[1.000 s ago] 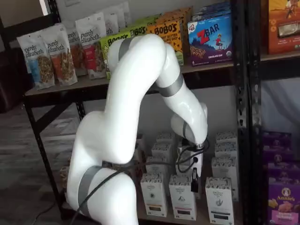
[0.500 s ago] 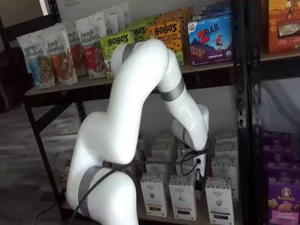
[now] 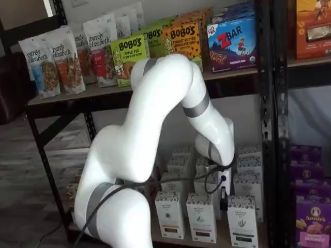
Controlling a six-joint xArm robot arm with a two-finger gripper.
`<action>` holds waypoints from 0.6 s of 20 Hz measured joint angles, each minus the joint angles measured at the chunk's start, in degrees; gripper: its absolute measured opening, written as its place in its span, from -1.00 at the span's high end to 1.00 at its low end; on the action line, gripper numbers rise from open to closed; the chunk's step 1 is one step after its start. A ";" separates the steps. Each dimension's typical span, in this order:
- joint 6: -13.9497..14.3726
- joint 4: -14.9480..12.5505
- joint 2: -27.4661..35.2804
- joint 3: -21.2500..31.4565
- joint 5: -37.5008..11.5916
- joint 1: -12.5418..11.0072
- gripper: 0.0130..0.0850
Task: Pick up the white box with a green strip in the middle, on the bottom shelf, the sixth box from the left
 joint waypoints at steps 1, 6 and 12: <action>0.66 -0.77 0.64 -0.68 -0.29 0.00 -1.00; 3.44 -4.56 3.38 -4.18 0.74 -0.73 -1.00; 5.27 -6.89 6.09 -7.11 1.00 -0.95 -1.00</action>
